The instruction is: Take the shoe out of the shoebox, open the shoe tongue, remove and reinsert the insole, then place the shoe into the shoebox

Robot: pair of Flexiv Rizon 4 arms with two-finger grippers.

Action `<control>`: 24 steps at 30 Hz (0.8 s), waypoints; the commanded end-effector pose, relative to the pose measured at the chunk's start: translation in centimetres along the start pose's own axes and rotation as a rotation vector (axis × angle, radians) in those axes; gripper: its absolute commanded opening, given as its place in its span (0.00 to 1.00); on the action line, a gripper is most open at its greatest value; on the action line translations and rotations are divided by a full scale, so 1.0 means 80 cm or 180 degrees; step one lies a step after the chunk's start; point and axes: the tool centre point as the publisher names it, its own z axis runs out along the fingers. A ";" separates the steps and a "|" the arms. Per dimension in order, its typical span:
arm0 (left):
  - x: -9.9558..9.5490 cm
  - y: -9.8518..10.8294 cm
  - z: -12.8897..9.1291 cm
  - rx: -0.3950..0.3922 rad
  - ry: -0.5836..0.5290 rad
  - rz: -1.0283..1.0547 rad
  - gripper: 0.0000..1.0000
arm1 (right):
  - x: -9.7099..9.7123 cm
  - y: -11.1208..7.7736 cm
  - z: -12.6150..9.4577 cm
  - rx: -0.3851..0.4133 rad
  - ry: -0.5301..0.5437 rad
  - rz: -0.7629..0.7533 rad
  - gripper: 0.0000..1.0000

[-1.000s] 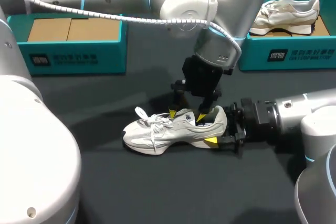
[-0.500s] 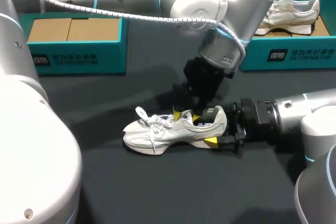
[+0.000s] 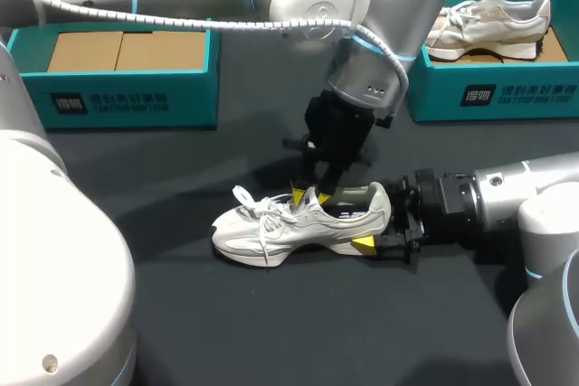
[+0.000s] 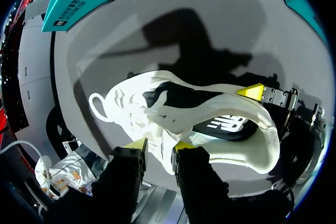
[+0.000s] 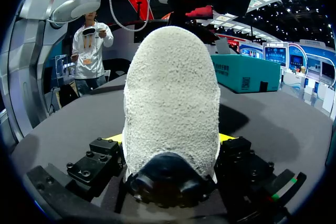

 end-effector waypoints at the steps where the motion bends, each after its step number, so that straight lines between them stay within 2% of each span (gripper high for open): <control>1: -0.009 0.002 0.006 0.0010 0.0056 0.0013 0.16 | 0.000 0.001 0.000 0.0016 -0.0003 0.0001 0.00; 3: -0.011 0.001 0.007 0.0027 0.0067 0.0016 0.11 | 0.000 0.001 0.000 0.0016 -0.0003 0.0001 0.00; 5: -0.014 0.001 0.008 0.0049 0.0106 0.0020 0.00 | 0.000 0.001 0.000 0.0016 -0.0003 0.0001 0.00; 12: -0.037 0.001 0.005 0.0185 0.0453 0.0040 0.00 | 0.000 0.001 0.000 0.0016 -0.0003 0.0001 0.00; 19: -0.080 -0.008 -0.001 0.0231 0.0914 0.0081 0.00 | 0.000 0.001 0.000 0.0016 -0.0003 0.0001 0.00; 24: -0.103 -0.014 0.000 0.0294 0.1074 0.0097 0.00 | 0.000 0.001 0.000 0.0016 -0.0003 0.0001 0.00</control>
